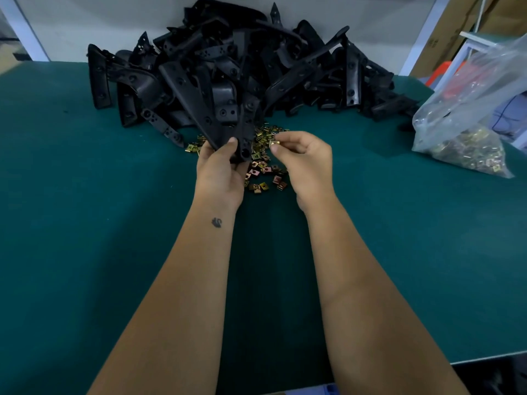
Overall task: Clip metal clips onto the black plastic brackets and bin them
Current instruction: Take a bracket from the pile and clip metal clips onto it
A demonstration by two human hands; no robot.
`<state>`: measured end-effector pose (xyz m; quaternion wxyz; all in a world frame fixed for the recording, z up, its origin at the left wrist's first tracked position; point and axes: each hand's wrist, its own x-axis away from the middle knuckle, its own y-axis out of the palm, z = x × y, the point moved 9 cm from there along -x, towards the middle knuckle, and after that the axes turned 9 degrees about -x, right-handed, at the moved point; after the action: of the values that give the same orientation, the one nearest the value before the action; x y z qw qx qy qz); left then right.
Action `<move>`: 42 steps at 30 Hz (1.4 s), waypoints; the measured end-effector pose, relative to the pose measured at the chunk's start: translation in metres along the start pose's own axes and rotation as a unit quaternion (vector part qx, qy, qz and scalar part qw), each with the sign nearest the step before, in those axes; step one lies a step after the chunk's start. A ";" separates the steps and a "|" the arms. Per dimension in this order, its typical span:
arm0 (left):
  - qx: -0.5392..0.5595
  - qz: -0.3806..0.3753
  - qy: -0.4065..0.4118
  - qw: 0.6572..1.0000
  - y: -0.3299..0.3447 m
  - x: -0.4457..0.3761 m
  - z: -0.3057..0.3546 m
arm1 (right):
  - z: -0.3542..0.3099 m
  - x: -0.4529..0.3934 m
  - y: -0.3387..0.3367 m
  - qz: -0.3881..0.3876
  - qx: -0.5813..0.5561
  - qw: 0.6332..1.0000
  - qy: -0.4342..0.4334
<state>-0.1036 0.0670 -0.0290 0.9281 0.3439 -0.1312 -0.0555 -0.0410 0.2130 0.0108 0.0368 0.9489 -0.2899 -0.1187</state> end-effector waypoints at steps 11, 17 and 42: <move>0.025 -0.093 -0.017 0.995 0.017 0.006 -0.003 | 0.005 0.003 0.011 -0.021 -0.135 0.990 0.044; 0.033 -0.104 -0.019 0.994 0.018 0.006 -0.004 | 0.003 0.001 0.009 -0.027 -0.157 0.986 0.041; 0.083 -0.100 -0.063 0.990 0.021 0.016 -0.007 | 0.003 0.006 0.012 0.008 -0.122 0.992 0.034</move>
<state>-0.0863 0.0841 -0.0172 0.8761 0.4268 -0.1585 -0.1586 -0.0436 0.2000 0.0080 0.1634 0.9384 -0.2797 -0.1206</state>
